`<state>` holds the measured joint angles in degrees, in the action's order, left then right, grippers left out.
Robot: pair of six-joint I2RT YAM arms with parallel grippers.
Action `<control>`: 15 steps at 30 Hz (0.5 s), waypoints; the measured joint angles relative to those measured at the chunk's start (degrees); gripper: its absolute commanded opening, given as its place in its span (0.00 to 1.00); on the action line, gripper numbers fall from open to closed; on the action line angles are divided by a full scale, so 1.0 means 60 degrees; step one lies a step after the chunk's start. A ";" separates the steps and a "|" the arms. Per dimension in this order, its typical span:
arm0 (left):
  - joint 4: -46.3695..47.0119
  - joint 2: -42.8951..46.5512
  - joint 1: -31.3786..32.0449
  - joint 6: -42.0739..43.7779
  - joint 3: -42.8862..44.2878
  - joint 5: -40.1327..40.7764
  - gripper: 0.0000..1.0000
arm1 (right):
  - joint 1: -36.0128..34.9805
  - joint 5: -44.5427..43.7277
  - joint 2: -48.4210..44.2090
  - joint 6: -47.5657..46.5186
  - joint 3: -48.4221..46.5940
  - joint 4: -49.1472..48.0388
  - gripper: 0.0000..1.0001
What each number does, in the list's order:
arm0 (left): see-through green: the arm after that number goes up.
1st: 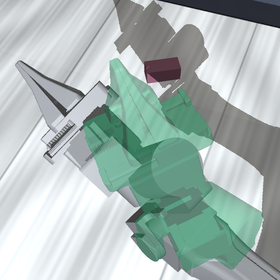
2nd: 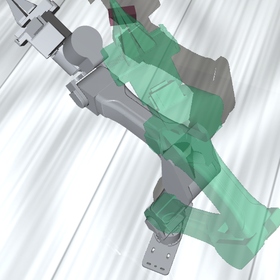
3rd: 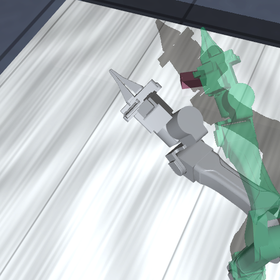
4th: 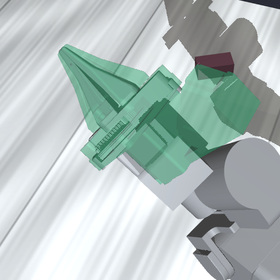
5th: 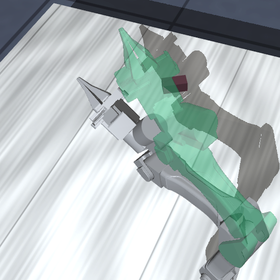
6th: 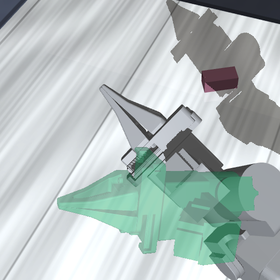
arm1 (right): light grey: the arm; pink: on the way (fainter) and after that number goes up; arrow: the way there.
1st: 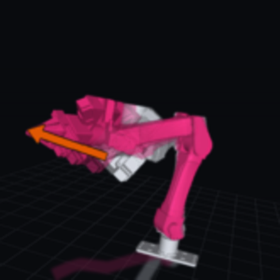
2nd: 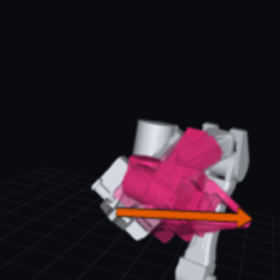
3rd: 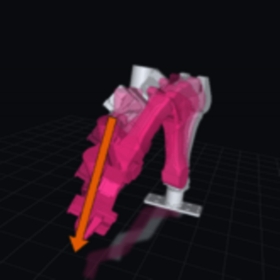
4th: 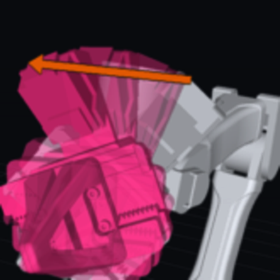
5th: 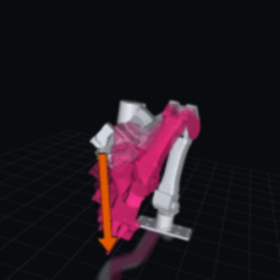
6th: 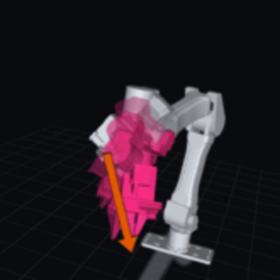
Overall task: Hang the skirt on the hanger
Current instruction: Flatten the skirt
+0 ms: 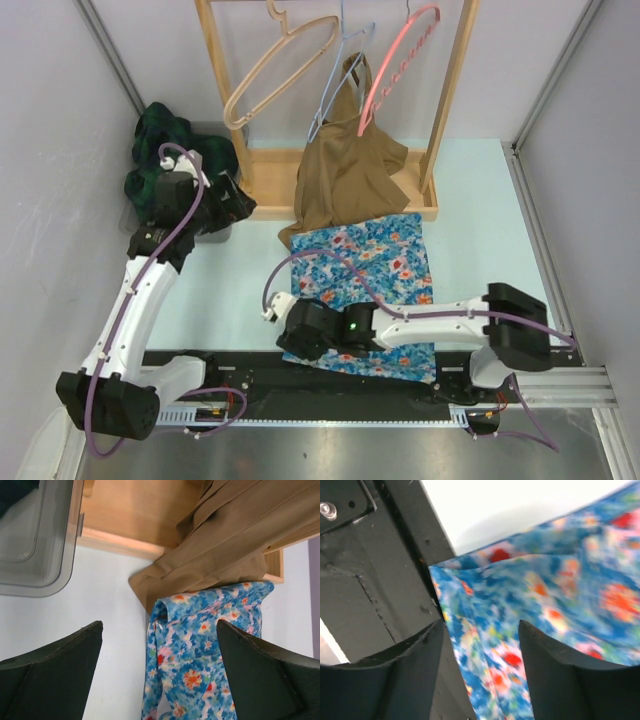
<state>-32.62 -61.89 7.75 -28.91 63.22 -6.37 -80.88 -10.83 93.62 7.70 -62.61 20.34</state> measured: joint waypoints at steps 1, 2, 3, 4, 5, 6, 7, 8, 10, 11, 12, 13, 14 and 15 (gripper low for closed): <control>0.0164 0.0004 0.0000 0.0000 0.0004 -0.0015 1.00 | 0.0047 -0.0106 -0.0288 0.0051 0.0047 0.0091 0.73; 0.0328 0.0004 0.0000 0.0007 0.0004 -0.0026 0.99 | 0.0120 -0.0197 -0.0608 0.0131 0.0076 0.0138 0.73; 0.0444 0.0004 0.0000 0.0011 0.0004 -0.0047 0.99 | 0.0208 -0.0306 -0.0900 0.0197 0.0102 0.0149 0.74; 0.0681 0.0022 -0.0004 0.0040 0.0004 -0.0062 0.99 | 0.0397 -0.0437 -0.1326 0.0317 0.0120 0.0153 0.74; 0.0885 0.0051 0.0000 0.0076 0.0004 -0.0069 0.99 | 0.0616 -0.0576 -0.1741 0.0455 0.0117 0.0131 0.75; 0.1093 0.0095 0.0029 0.0102 0.0004 -0.0051 0.99 | 0.0882 -0.0718 -0.2164 0.0576 0.0117 0.0117 0.75; 0.1333 0.0157 0.0069 0.0153 0.0004 0.0011 0.99 | 0.1166 -0.0816 -0.2492 0.0707 0.0109 0.0120 0.75; 0.1617 0.0248 0.0182 0.0226 0.0004 0.0138 0.99 | 0.1537 -0.0918 -0.2881 0.0838 0.0069 0.0117 0.75; 0.2149 0.0444 0.0576 0.0430 0.0004 0.0586 0.99 | 0.2353 -0.1129 -0.3421 0.1158 -0.0168 0.0164 0.74; 0.2379 0.0506 0.0878 0.0546 0.0026 0.0903 0.99 | 0.2750 -0.1166 -0.3566 0.1264 -0.0342 0.0171 0.74; 0.2561 0.0510 0.1162 0.0634 0.0113 0.1220 0.98 | 0.3024 -0.1158 -0.3643 0.1337 -0.0484 0.0171 0.74; 0.2769 0.0437 0.1435 0.0692 0.0266 0.1566 0.97 | 0.3359 -0.1155 -0.3697 0.1413 -0.0688 0.0178 0.74; 0.2903 0.0328 0.1559 0.0699 0.0397 0.1789 0.96 | 0.3581 -0.1133 -0.3712 0.1472 -0.0834 0.0178 0.74; 0.2969 0.0113 0.1668 0.0656 0.0681 0.2142 0.95 | 0.3734 -0.1096 -0.3716 0.1515 -0.0951 0.0200 0.74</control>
<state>-14.81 -61.21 17.76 -24.97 67.31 6.48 -58.48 -17.41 71.33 16.80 -68.31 21.54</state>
